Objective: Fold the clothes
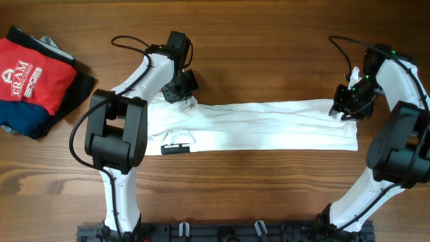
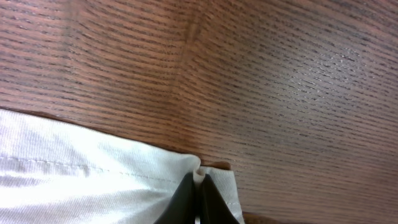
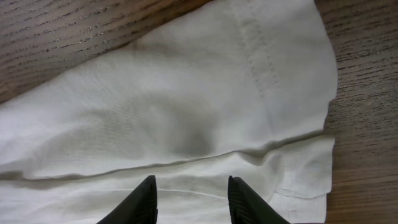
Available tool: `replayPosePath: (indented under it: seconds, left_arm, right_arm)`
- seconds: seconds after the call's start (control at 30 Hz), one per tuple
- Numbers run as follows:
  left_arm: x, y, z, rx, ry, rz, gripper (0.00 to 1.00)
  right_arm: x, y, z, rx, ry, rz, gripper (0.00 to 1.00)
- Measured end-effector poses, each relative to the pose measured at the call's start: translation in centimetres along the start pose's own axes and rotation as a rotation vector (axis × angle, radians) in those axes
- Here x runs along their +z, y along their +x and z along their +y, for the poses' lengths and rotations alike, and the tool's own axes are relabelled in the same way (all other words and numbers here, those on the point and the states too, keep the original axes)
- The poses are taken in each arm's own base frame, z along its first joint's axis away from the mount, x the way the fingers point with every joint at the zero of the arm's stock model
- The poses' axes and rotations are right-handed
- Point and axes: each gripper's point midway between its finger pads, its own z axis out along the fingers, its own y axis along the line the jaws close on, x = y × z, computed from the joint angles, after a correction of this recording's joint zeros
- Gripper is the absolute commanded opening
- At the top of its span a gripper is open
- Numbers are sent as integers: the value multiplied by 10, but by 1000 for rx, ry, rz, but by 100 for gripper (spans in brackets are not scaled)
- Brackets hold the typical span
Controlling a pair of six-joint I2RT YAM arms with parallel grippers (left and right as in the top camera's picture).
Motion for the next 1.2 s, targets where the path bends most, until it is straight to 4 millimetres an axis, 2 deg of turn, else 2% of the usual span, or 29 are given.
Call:
replayPosePath:
  seconds: [0.2, 0.27, 0.33, 0.4, 0.47, 0.67, 0.87, 1.03, 1.2]
  left_arm:
    - [-6, 15, 5, 31, -14, 59, 4]
    - [-21, 18, 4, 42, -6, 51, 4]
    - [-56, 23, -1, 58, 19, 20, 4]
    - [-79, 29, -5, 78, 34, 3, 4]
    - [-90, 39, -10, 112, 41, 7, 4]
    - [-86, 72, -34, 249, 37, 57, 4]
    - [-83, 102, -50, 333, 20, 94, 4]
    - [-82, 113, -58, 370, 18, 101, 4]
    - [-77, 116, -55, 369, 11, 111, 4]
  right_arm:
    - [0, 0, 0, 0, 0, 0, 38]
    - [0, 0, 0, 0, 0, 0, 37]
    - [0, 0, 0, 0, 0, 0, 38]
    - [0, 0, 0, 0, 0, 0, 38]
    - [0, 0, 0, 0, 0, 0, 38]
    - [0, 0, 0, 0, 0, 1, 38]
    - [0, 1, 0, 0, 0, 3, 38]
    - [0, 1, 0, 0, 0, 4, 38]
    - [0, 1, 0, 0, 0, 5, 38]
